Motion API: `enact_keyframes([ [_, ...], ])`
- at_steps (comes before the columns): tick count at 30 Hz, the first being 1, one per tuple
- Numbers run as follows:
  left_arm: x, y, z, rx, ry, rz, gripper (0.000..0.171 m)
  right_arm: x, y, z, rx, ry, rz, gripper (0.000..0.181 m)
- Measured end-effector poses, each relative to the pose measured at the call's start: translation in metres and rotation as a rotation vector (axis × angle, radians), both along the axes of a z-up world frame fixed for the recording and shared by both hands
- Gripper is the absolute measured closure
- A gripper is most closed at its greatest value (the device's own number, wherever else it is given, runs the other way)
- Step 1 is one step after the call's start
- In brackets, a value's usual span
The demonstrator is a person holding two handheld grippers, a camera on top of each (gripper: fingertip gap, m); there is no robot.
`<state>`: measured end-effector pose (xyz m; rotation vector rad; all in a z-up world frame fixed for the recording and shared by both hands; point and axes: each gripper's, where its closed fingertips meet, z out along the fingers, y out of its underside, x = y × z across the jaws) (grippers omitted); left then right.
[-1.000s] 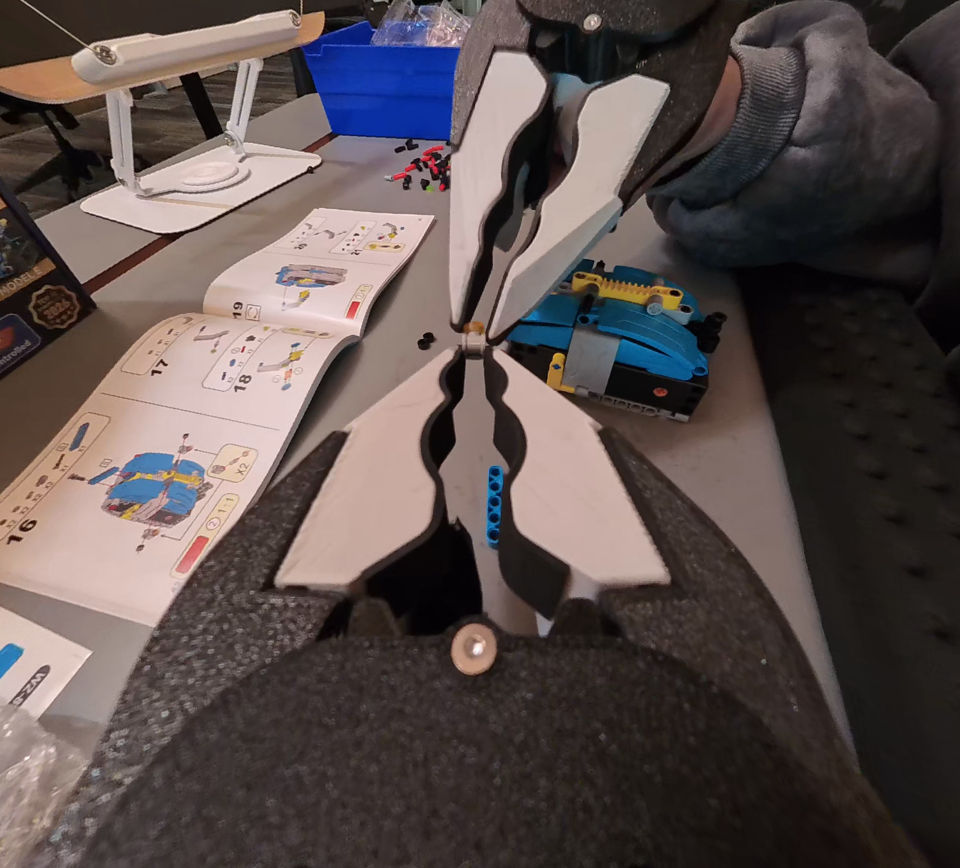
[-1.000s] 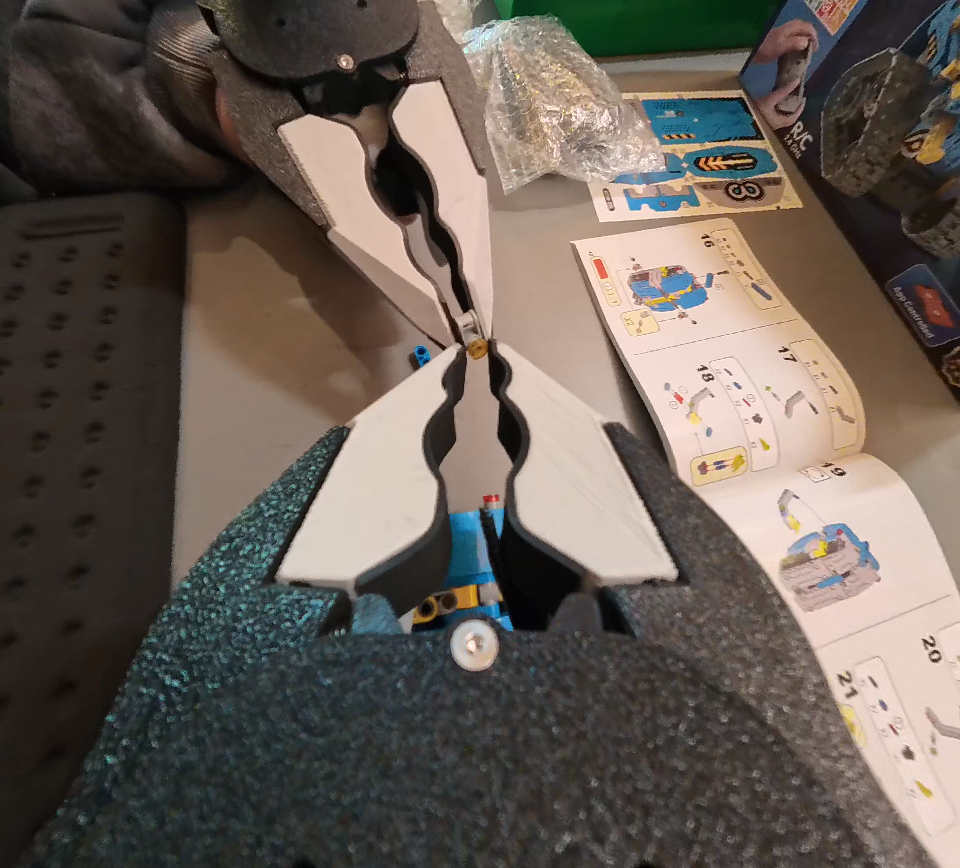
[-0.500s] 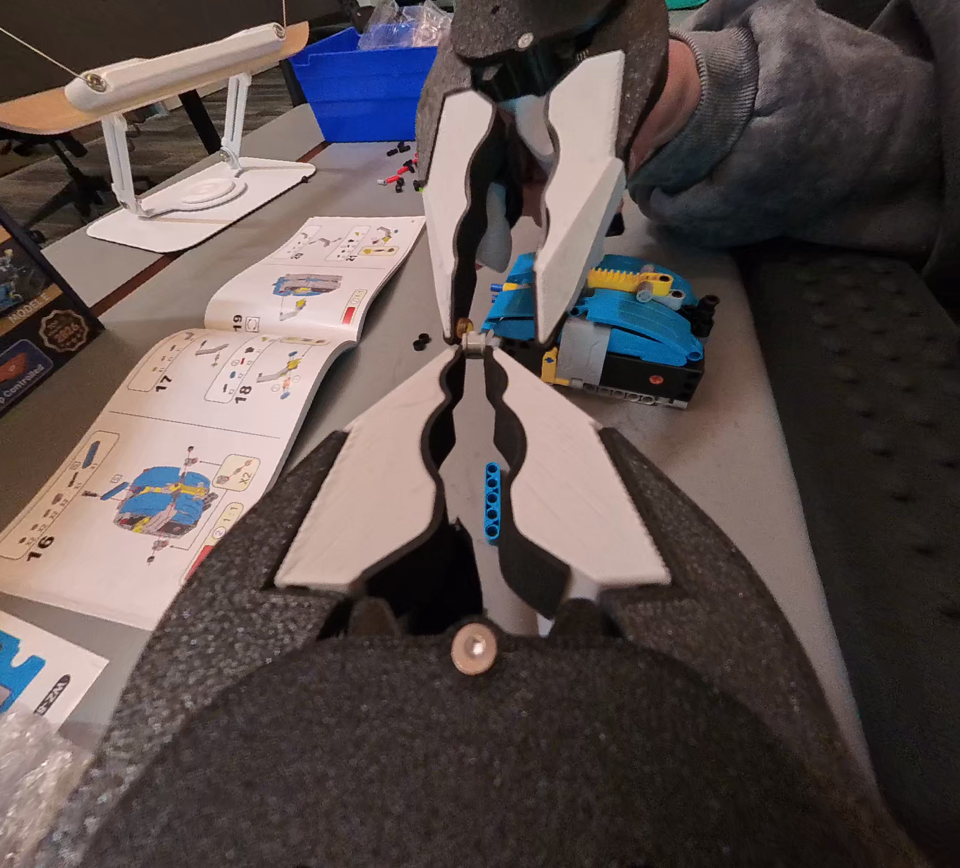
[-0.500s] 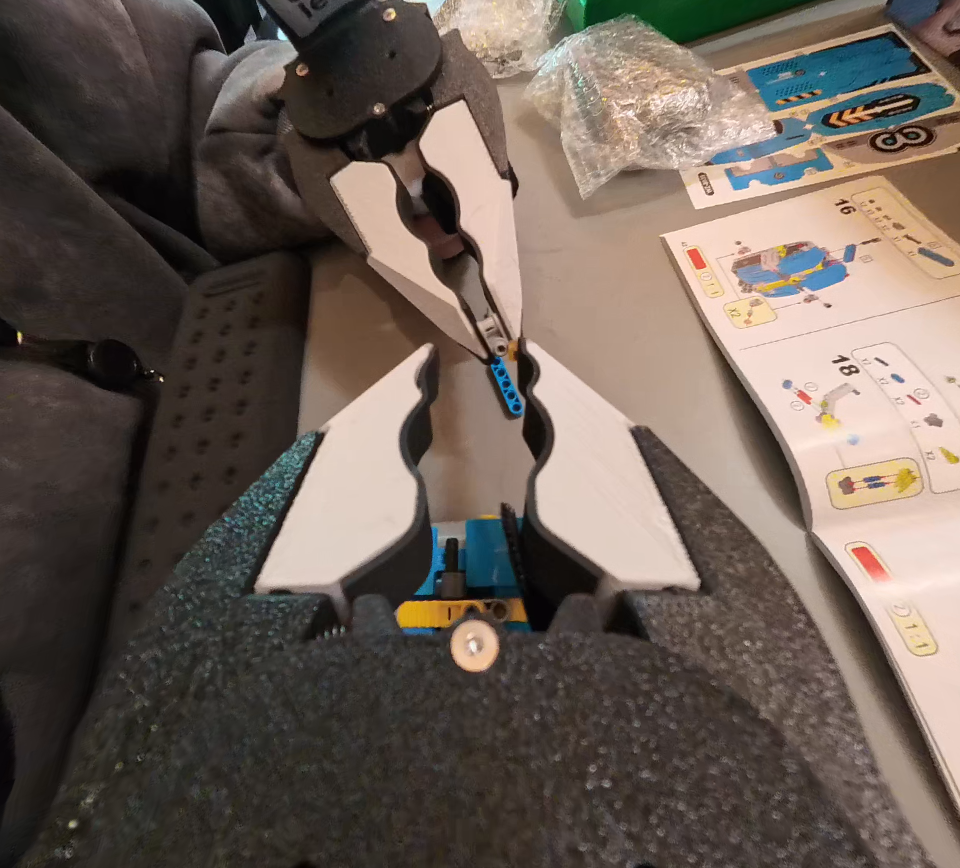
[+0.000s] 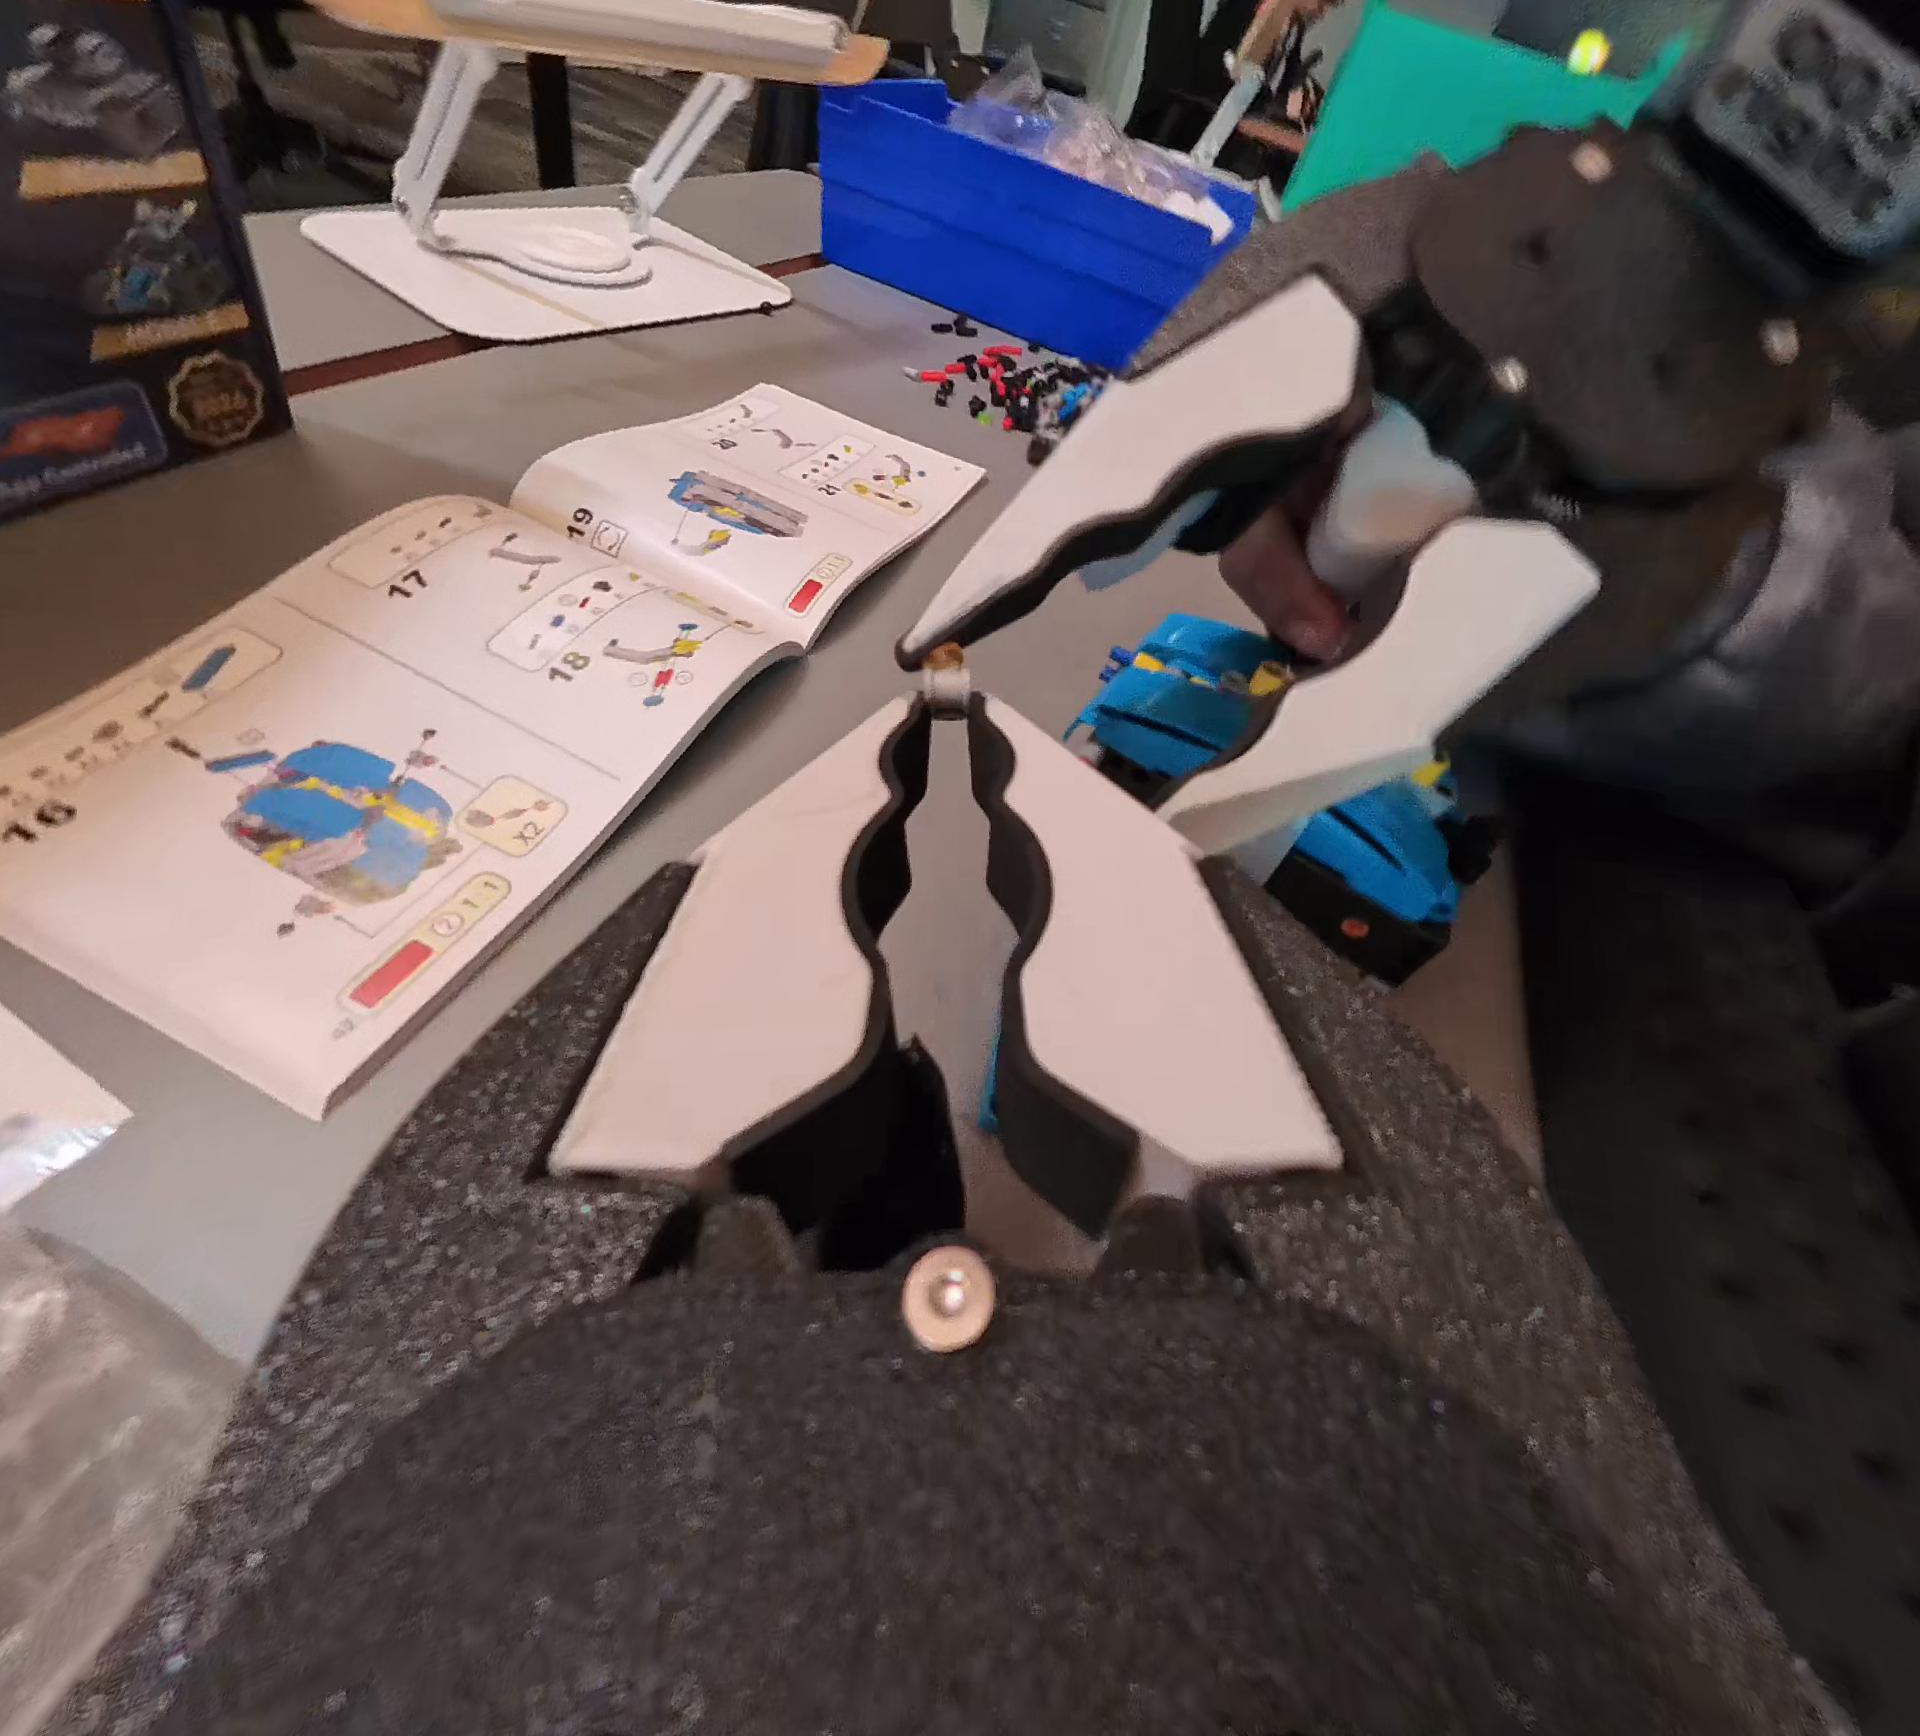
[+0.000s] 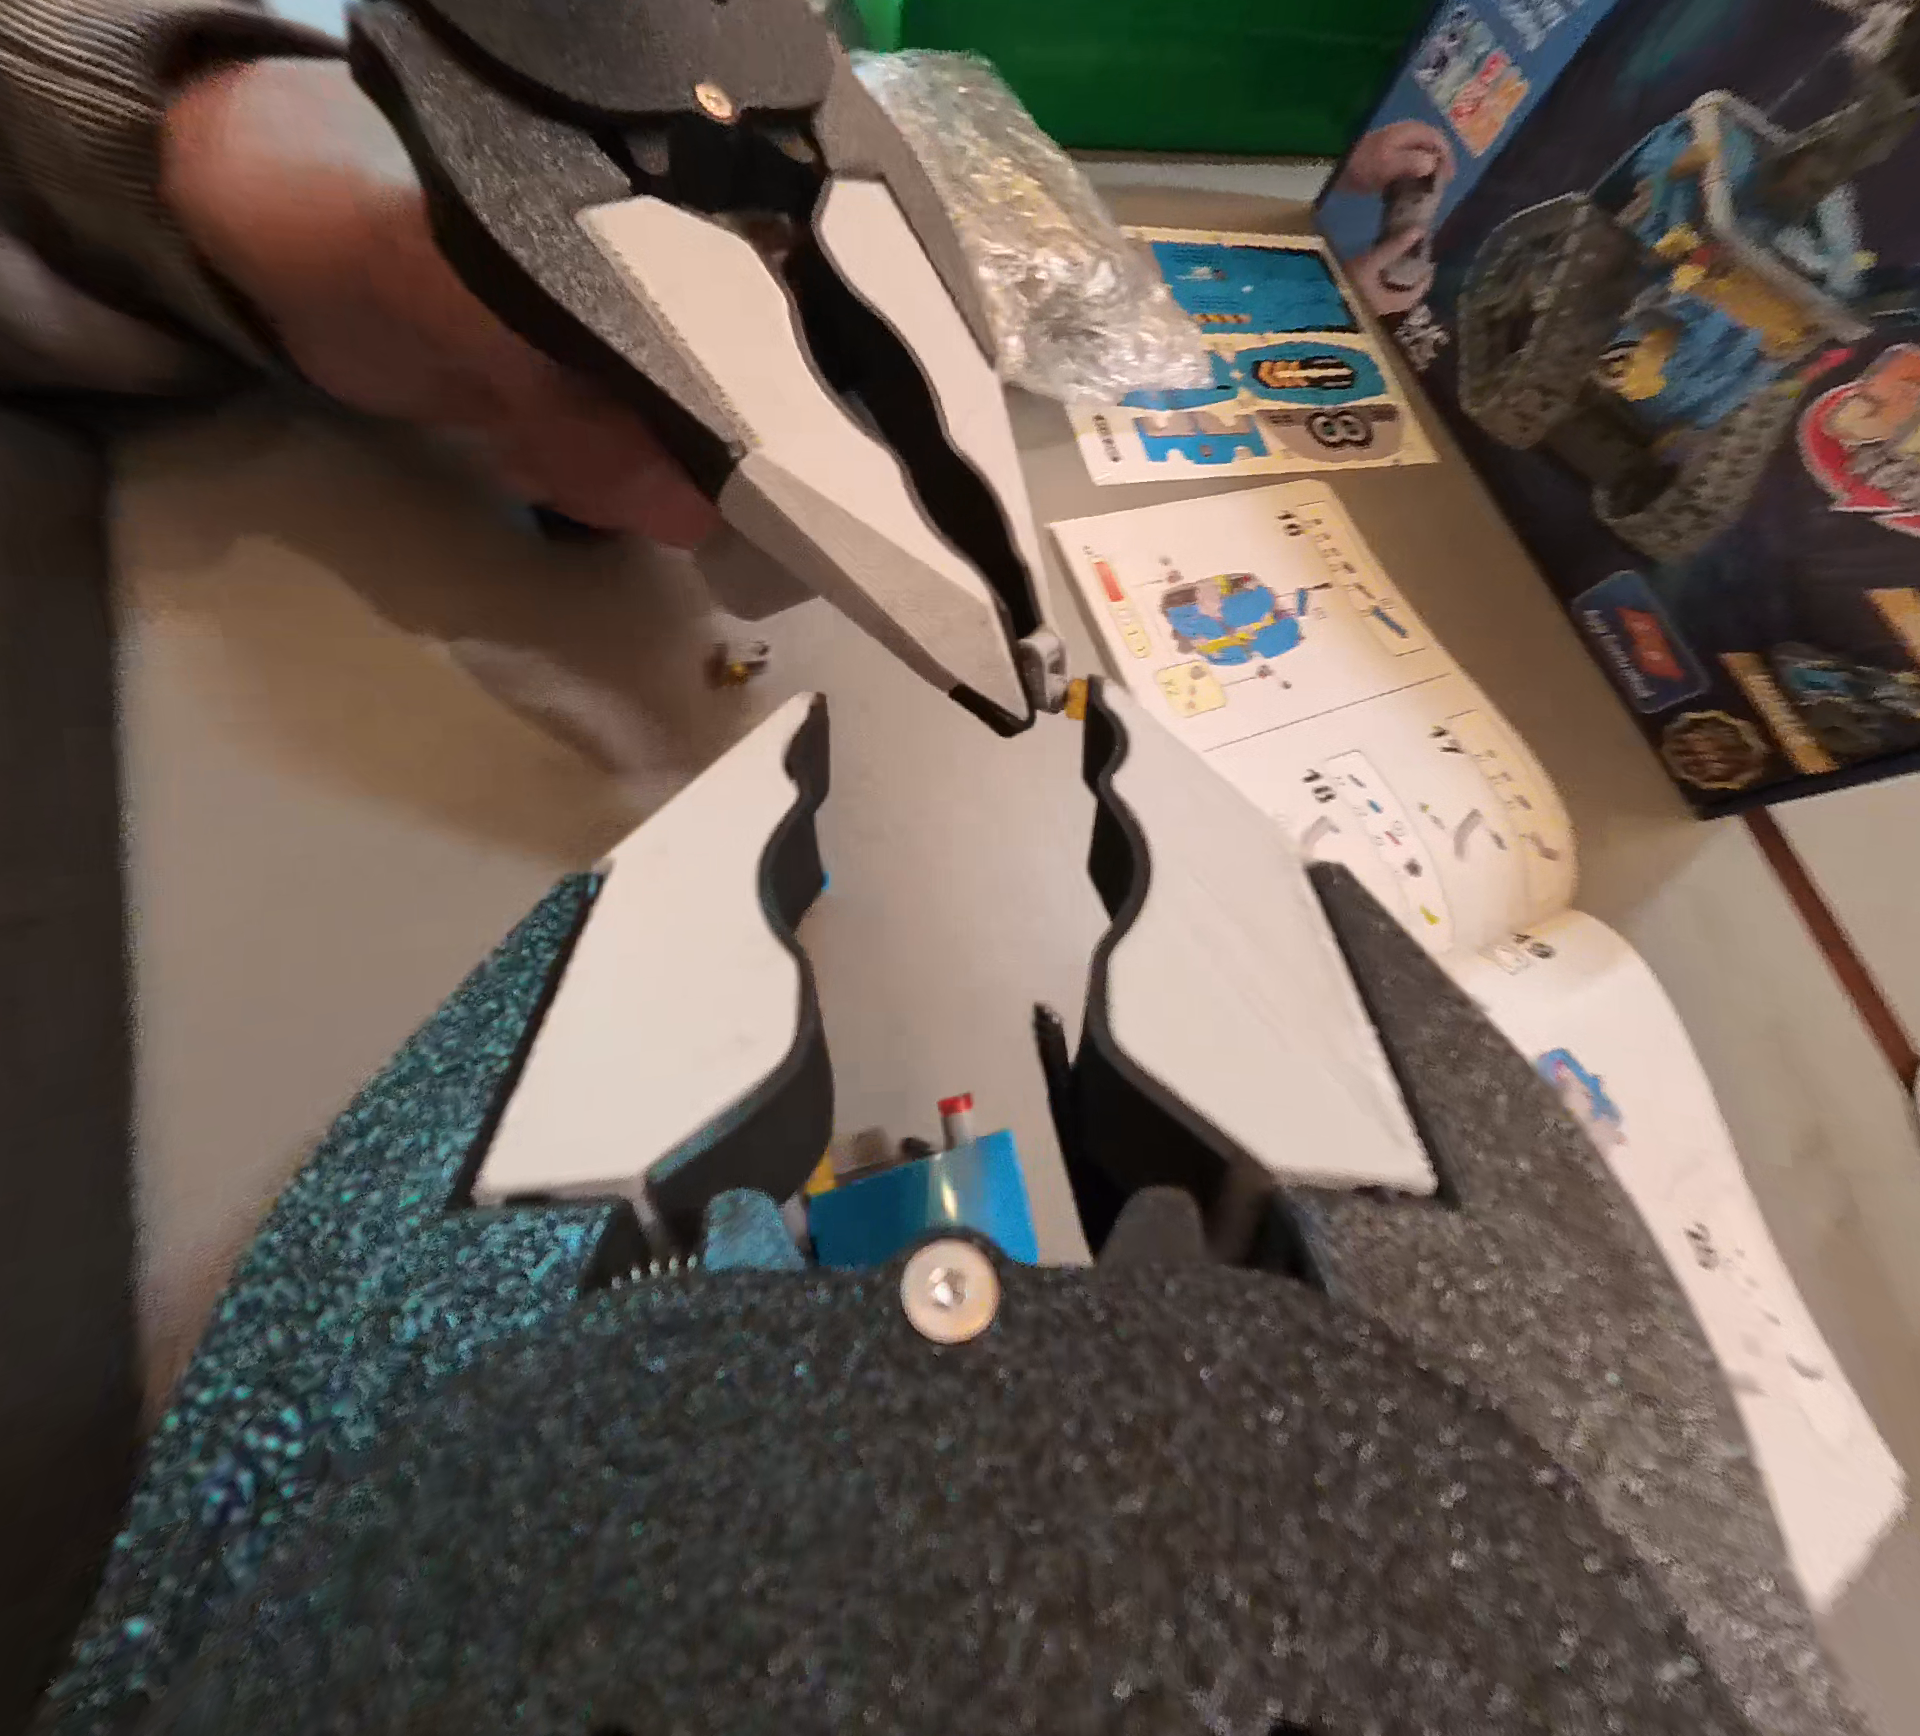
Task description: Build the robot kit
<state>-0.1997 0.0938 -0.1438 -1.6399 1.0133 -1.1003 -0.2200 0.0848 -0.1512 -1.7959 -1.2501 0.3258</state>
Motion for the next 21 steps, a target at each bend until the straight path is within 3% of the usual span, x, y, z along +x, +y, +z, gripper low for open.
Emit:
enact_keyframes([
  [4,0.0,0.009,0.001,-0.155,-0.08,0.046,0.165,0.003,0.02,-0.001,0.204,-0.163,-0.15,0.145],
  [6,0.0,0.01,0.005,-0.231,-0.138,0.044,0.165,0.008,0.027,0.006,0.347,-0.254,-0.217,0.16],
  [9,0.0,0.009,0.009,-0.332,-0.21,0.021,0.166,0.008,0.029,0.011,0.432,-0.302,-0.248,0.163],
  [17,-0.004,0.005,0.026,-0.459,-0.355,-0.061,0.166,0.004,0.025,0.028,0.474,-0.218,-0.22,0.164],
  [21,-0.008,0.001,0.044,-0.517,-0.51,-0.114,0.166,0.001,0.021,0.043,0.382,-0.053,-0.243,0.166],
])
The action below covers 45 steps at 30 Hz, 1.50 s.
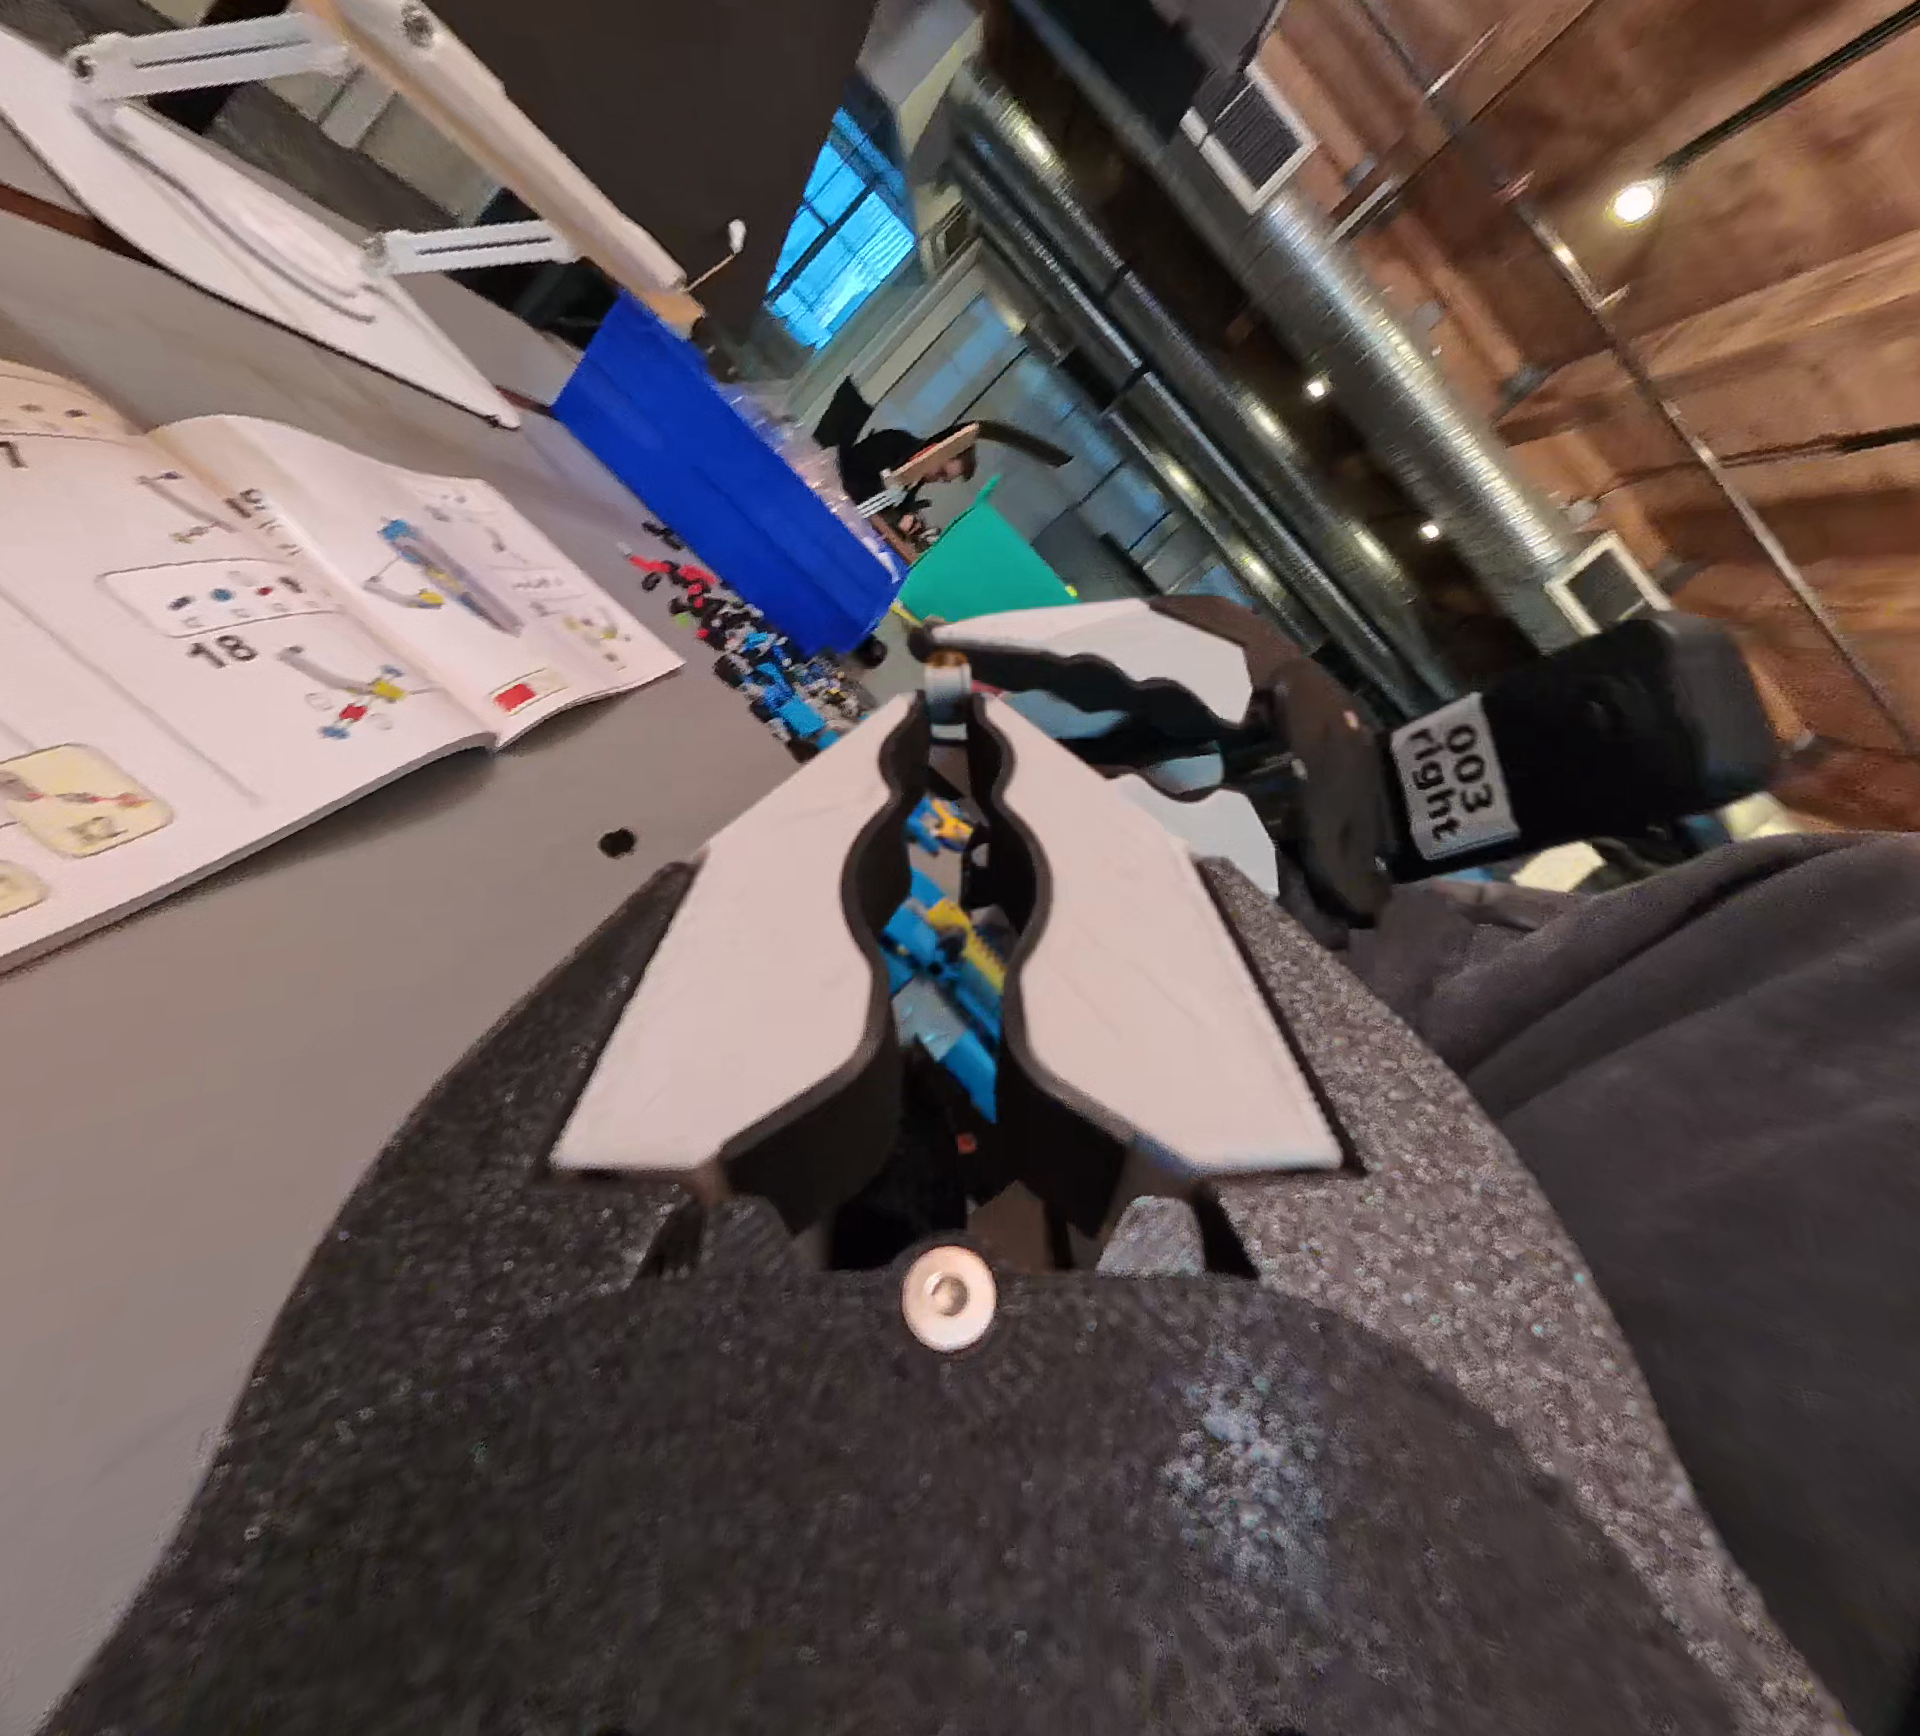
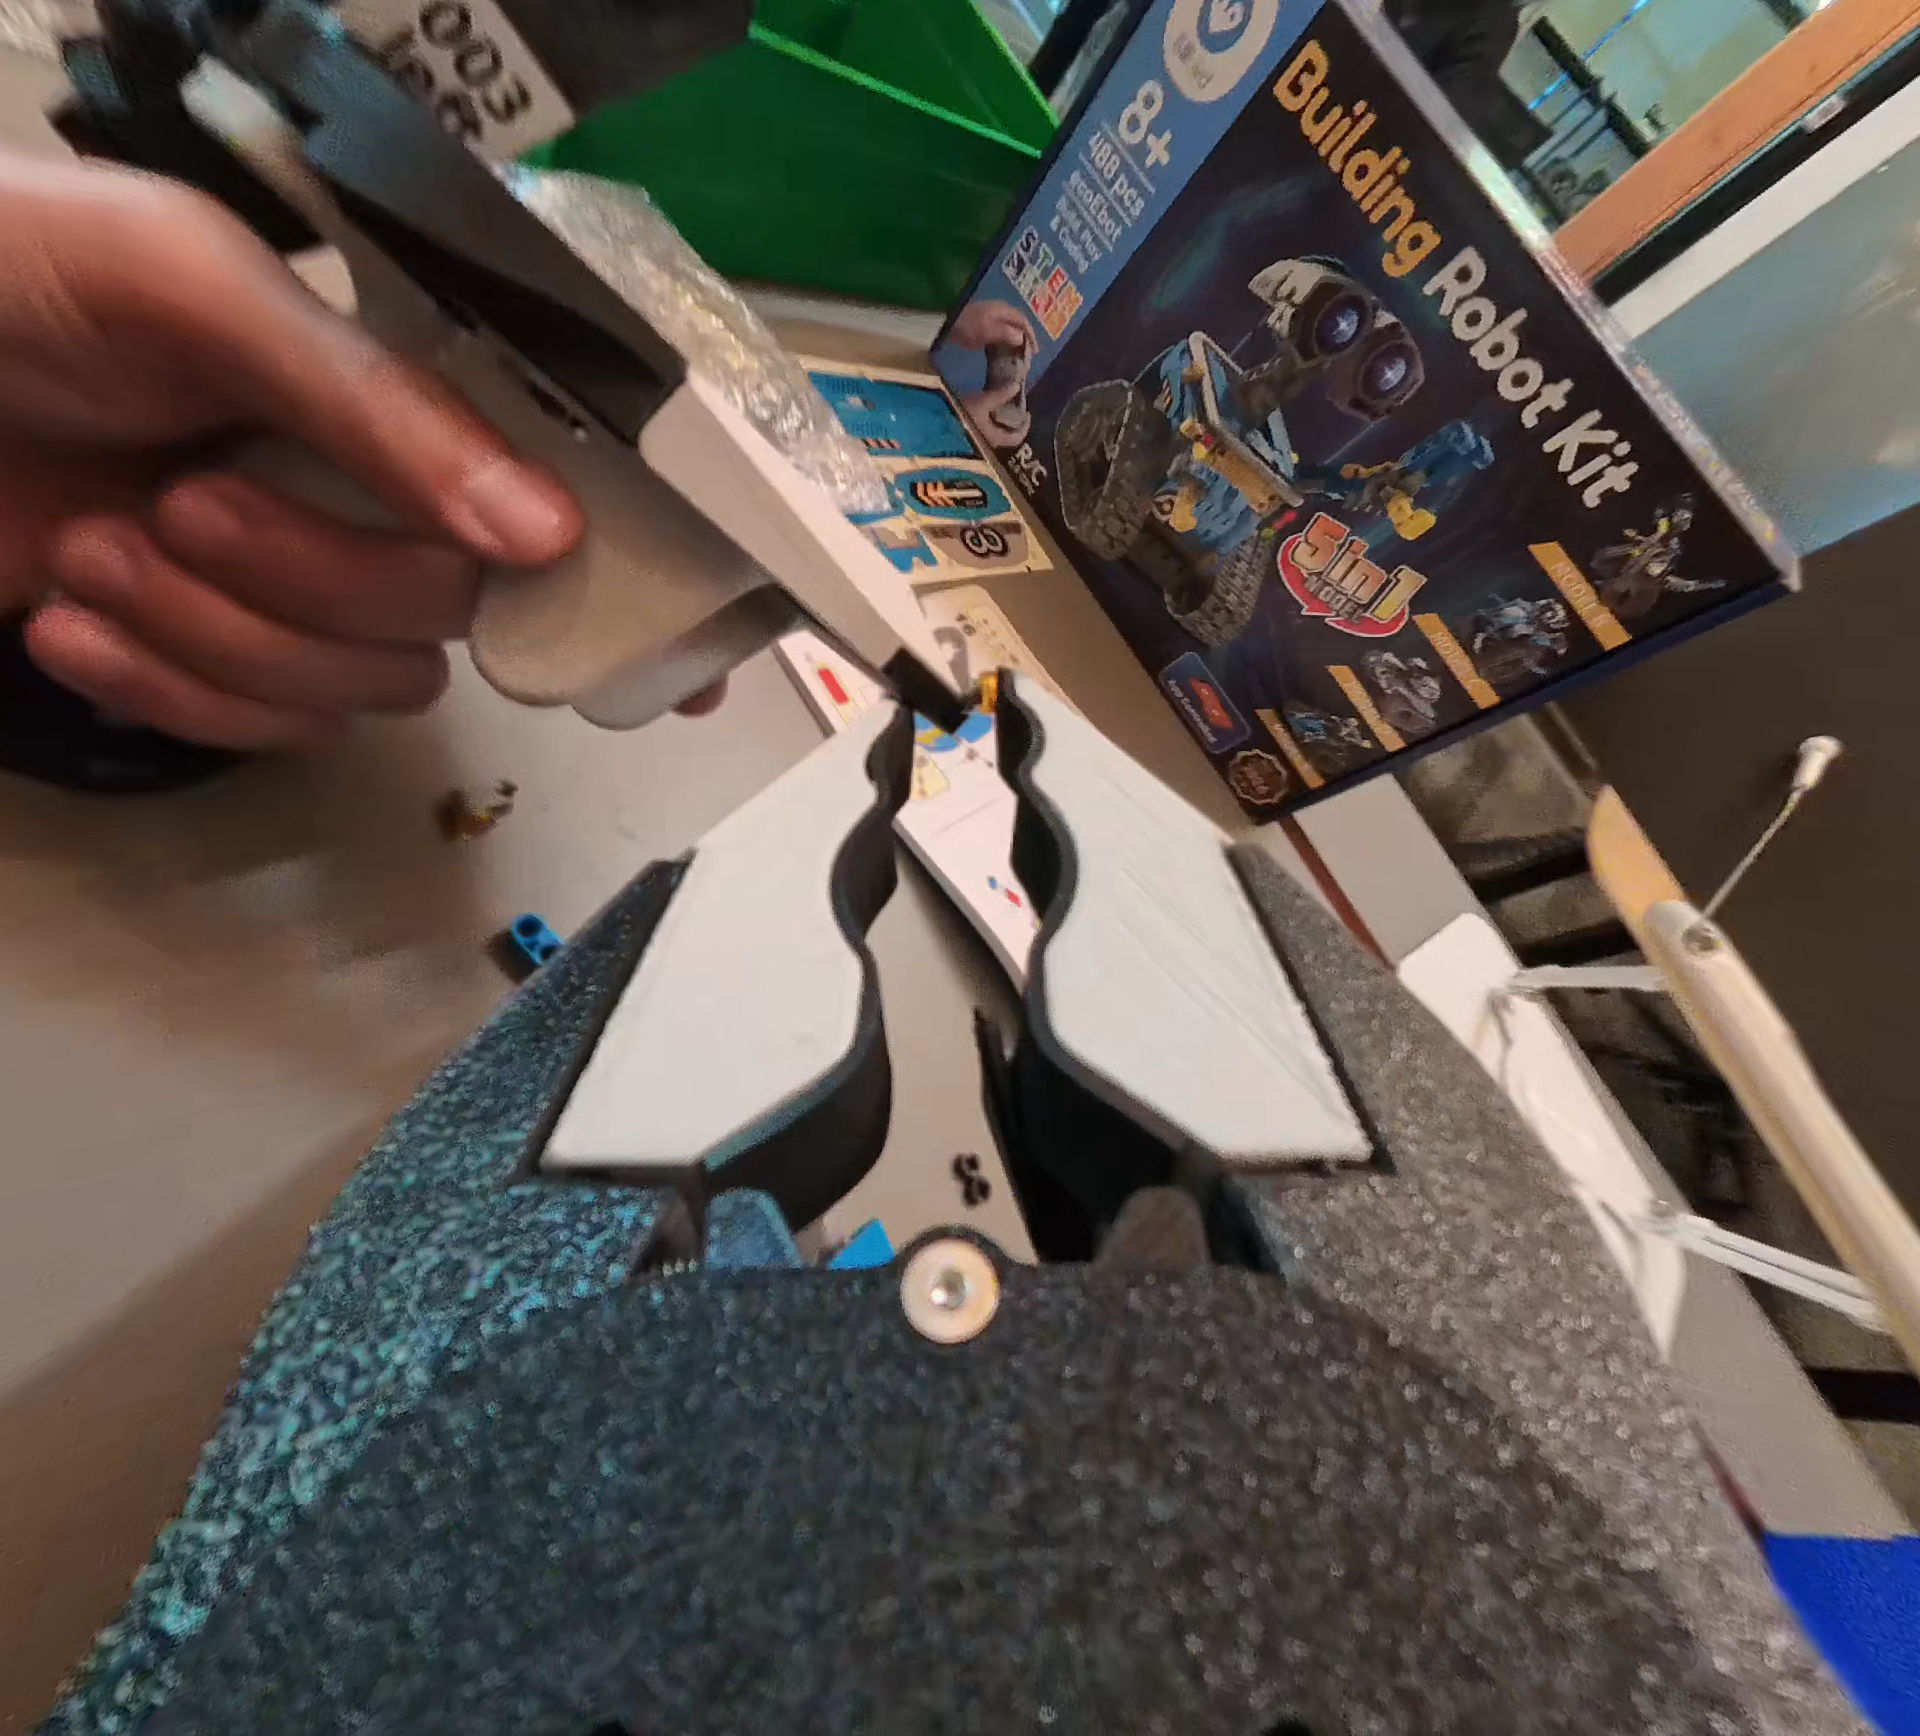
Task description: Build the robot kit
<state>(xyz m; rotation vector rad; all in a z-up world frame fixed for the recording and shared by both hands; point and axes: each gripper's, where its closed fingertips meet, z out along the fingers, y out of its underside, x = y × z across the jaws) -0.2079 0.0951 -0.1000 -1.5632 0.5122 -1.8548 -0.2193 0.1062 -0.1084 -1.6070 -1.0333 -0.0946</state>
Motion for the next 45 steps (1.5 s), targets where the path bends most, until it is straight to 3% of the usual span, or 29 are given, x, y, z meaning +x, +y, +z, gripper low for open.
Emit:
enact_keyframes([
  [10,-0.002,-0.006,0.016,-0.021,-0.107,-0.018,0.166,-0.002,-0.006,0.015,-0.022,0.103,0.04,0.169],
  [17,0.001,-0.005,0.005,-0.001,-0.012,-0.05,0.165,0.002,-0.005,0.005,0.003,-0.014,0.079,0.169],
  [21,0.001,-0.008,0.002,0.053,0.048,-0.077,0.163,0.002,-0.008,0.001,-0.094,0.043,0.143,0.169],
  [25,-0.002,-0.005,0.003,0.063,0.05,-0.071,0.154,0.005,-0.008,-0.004,-0.106,0.02,0.157,0.168],
  [28,-0.003,-0.006,0.0,0.052,0.058,-0.092,0.163,0.003,-0.01,-0.007,-0.077,-0.026,0.172,0.168],
  [40,-0.003,-0.019,-0.008,0.08,0.106,-0.194,0.165,-0.001,-0.019,-0.01,-0.028,-0.087,0.245,0.168],
  [45,-0.002,-0.016,-0.005,0.01,0.03,-0.183,0.166,-0.002,-0.019,-0.007,-0.036,-0.031,0.218,0.165],
])
